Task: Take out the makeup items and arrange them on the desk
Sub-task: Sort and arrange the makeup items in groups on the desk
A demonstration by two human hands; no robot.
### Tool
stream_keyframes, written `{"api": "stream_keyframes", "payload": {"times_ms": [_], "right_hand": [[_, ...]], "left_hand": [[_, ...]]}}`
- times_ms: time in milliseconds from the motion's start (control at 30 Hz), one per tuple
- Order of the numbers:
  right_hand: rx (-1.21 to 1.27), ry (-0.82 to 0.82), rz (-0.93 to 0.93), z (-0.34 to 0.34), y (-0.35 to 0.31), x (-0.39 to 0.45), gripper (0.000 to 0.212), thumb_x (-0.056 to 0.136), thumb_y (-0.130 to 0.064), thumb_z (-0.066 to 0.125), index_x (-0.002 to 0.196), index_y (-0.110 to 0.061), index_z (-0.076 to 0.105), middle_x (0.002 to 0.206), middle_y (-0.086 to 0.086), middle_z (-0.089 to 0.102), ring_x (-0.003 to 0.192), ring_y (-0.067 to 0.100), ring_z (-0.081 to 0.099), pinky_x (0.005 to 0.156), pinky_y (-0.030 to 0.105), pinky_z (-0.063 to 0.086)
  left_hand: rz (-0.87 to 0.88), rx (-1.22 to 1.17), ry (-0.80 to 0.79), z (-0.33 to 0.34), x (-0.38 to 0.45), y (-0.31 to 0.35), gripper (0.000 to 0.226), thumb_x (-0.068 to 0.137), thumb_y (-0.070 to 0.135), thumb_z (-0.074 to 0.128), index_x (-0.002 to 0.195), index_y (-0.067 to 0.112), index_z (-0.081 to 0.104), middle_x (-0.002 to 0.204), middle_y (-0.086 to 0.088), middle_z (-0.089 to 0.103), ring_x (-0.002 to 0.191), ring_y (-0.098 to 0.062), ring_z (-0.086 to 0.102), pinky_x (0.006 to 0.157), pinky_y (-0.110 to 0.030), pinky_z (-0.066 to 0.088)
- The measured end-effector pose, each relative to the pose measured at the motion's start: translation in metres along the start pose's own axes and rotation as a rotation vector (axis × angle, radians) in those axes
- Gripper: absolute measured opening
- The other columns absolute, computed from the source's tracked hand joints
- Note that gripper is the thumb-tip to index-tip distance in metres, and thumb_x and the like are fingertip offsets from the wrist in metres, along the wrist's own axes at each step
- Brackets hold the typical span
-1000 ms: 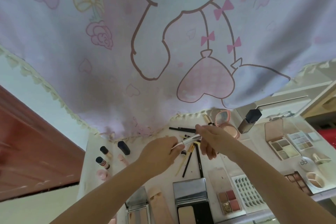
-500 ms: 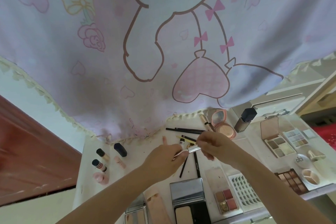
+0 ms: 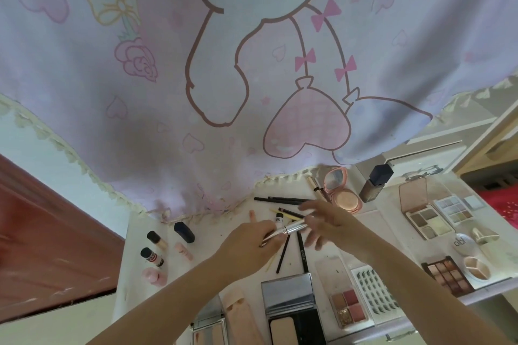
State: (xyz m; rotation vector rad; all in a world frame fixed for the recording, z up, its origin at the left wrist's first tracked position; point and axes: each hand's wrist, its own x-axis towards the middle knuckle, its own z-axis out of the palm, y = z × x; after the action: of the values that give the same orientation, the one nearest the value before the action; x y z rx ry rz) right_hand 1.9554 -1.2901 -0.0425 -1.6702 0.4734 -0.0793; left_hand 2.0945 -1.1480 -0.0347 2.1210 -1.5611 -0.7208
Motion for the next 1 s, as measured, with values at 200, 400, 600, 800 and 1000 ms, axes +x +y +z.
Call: {"api": "stream_keyframes", "payload": {"times_ms": [200, 400, 600, 800, 1000], "right_hand": [[0.008, 0.023, -0.056, 0.001, 0.006, -0.002, 0.035, 0.088, 0.010, 0.042, 0.097, -0.022, 0.052, 0.081, 0.001, 0.057, 0.069, 0.012, 0.059, 0.062, 0.022, 0.048], [0.062, 0.146, 0.114, 0.010, 0.024, 0.003, 0.036, 0.089, 0.003, 0.044, 0.118, -0.018, 0.048, 0.093, -0.004, 0.059, 0.071, 0.007, 0.063, 0.062, 0.015, 0.051], [-0.046, 0.175, 0.192, 0.019, 0.035, 0.006, 0.020, 0.091, -0.003, 0.043, 0.099, -0.011, 0.059, 0.080, -0.007, 0.059, 0.072, 0.003, 0.058, 0.059, 0.007, 0.045], [-0.347, 0.112, 0.108, 0.017, 0.038, 0.015, 0.015, 0.091, -0.016, 0.047, 0.099, -0.019, 0.059, 0.083, -0.007, 0.060, 0.074, 0.002, 0.053, 0.066, 0.004, 0.039], [-0.507, 0.120, 0.165, 0.005, 0.049, 0.028, 0.020, 0.090, -0.024, 0.050, 0.076, -0.012, 0.059, 0.073, 0.005, 0.059, 0.062, 0.006, 0.048, 0.061, 0.016, 0.037]], "left_hand": [[-0.023, -0.184, -0.084, 0.007, -0.001, -0.008, 0.019, 0.094, 0.024, 0.041, 0.076, 0.028, 0.045, 0.064, 0.011, 0.043, 0.054, -0.001, 0.038, 0.056, -0.013, 0.033], [-0.286, -0.878, -0.005, 0.023, 0.003, -0.018, 0.022, 0.094, 0.010, 0.042, 0.088, 0.022, 0.060, 0.104, 0.006, 0.064, 0.109, -0.011, 0.053, 0.080, -0.016, 0.042], [-0.508, -1.255, 0.238, 0.028, 0.026, -0.017, 0.017, 0.090, 0.005, 0.049, 0.084, 0.012, 0.062, 0.066, 0.000, 0.050, 0.060, -0.015, 0.040, 0.060, -0.025, 0.036], [-0.521, -1.222, 0.134, 0.033, 0.046, -0.008, 0.017, 0.089, 0.008, 0.054, 0.075, 0.011, 0.064, 0.045, 0.008, 0.048, 0.041, -0.003, 0.043, 0.042, -0.011, 0.039], [-0.571, -1.135, 0.022, 0.040, 0.070, -0.010, 0.009, 0.087, 0.013, 0.058, 0.080, 0.012, 0.063, 0.060, 0.003, 0.052, 0.052, -0.005, 0.046, 0.058, -0.013, 0.046]]}}
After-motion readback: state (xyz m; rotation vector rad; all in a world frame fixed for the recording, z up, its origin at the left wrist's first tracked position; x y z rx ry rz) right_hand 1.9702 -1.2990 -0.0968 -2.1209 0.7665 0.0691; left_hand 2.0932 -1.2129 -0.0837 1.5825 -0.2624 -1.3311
